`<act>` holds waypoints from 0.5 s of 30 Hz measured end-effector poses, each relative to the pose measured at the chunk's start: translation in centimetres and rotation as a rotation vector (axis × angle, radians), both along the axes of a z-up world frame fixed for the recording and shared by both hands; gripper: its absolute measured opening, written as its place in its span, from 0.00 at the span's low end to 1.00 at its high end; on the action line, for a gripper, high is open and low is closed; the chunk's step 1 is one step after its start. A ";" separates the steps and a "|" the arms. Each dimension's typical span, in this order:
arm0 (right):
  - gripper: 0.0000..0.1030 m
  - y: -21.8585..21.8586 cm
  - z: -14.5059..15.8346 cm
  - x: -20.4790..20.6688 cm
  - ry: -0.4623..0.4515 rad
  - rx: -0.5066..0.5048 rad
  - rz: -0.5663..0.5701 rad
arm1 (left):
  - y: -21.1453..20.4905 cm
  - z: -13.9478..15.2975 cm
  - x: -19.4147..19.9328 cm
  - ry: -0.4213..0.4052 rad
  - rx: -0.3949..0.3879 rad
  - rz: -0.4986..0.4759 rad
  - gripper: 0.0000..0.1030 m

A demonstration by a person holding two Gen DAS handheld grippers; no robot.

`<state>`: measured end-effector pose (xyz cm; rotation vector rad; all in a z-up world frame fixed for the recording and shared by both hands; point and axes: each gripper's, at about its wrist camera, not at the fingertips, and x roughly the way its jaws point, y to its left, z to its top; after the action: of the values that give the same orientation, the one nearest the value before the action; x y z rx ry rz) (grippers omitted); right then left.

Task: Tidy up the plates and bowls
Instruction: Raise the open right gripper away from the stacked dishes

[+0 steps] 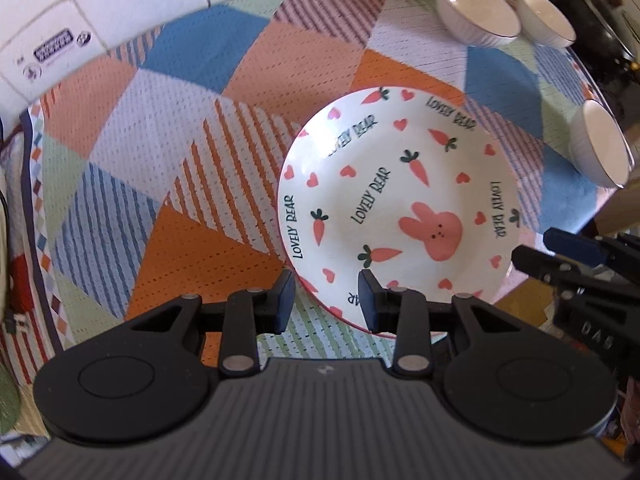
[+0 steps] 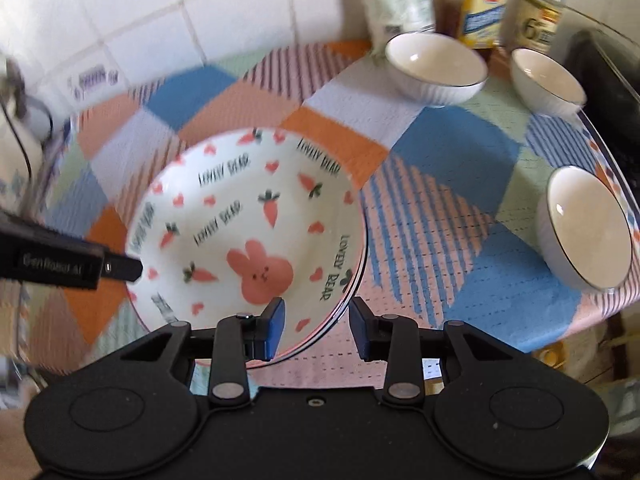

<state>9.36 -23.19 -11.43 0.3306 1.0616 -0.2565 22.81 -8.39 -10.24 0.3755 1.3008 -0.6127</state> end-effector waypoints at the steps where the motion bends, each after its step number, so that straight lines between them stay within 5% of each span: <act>1: 0.40 -0.2 0.1 -0.6 -0.022 0.003 -0.018 | 0.0 0.3 -0.1 -0.003 -0.001 -0.009 0.33; 8: 0.45 -0.9 1.4 -4.2 -0.137 -0.093 -0.124 | -1.1 1.2 -1.9 -0.005 0.000 -0.089 0.39; 15: 0.55 -3.6 2.7 -7.4 -0.221 -0.191 -0.070 | -4.2 2.5 -4.4 -0.042 -0.025 -0.141 0.49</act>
<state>2.00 -26.81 -8.74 0.2183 0.8019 -0.3726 18.45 -12.62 -7.74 0.4596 1.2328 -0.7356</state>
